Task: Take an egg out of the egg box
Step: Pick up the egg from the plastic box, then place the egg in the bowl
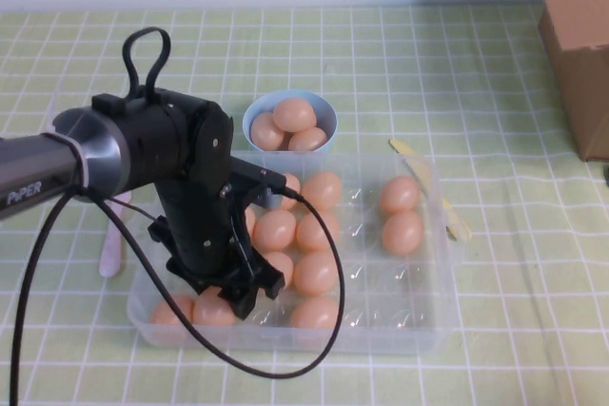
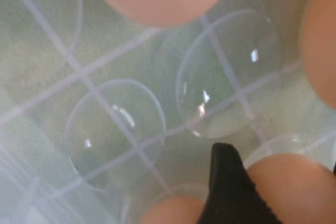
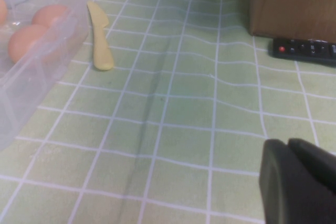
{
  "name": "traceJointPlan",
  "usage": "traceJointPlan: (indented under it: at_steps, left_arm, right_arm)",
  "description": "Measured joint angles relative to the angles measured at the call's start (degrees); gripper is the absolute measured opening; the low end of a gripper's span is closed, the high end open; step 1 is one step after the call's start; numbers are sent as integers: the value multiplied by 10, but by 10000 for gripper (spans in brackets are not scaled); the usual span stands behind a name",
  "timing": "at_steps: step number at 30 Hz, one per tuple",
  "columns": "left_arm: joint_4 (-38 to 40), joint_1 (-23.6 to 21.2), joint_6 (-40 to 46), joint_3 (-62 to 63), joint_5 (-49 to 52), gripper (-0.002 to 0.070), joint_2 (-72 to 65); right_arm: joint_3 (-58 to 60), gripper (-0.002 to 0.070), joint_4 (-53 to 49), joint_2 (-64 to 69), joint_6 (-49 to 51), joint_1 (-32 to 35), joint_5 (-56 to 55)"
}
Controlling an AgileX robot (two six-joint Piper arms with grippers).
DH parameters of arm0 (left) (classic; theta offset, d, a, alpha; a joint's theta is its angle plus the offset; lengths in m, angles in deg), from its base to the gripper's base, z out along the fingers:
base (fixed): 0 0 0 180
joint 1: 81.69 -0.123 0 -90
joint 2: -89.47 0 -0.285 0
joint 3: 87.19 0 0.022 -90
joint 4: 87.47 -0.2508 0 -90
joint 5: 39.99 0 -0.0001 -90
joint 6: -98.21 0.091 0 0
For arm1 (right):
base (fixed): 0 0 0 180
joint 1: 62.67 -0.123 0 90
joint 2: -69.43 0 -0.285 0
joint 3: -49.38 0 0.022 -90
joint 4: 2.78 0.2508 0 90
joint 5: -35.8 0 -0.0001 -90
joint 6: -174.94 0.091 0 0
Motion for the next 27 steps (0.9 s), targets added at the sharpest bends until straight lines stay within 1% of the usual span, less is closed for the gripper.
traceJointPlan:
  at_steps: [9, 11, 13, 21, 24, 27]
  left_arm:
    - [0, 0, 0, 76, 20, 337, 62]
    - [-6, 0, 0, 101, 11, 337, 68]
    - [-17, -2, 2, 124, -21, 337, 69]
    - [-36, -32, 18, 146, -230, 337, 42]
    - [-37, -41, 28, 157, -263, 337, 12]
    - [-38, -47, 38, 180, -272, 336, -22]
  right_arm:
    - [0, -18, 0, 0, 0, 0, 0]
    - [0, -18, 0, 0, 0, 0, 0]
    - [0, -18, 0, 0, 0, 0, 0]
    - [0, -18, 0, 0, 0, 0, 0]
    - [0, -18, 0, 0, 0, 0, 0]
    - [0, -18, 0, 0, 0, 0, 0]
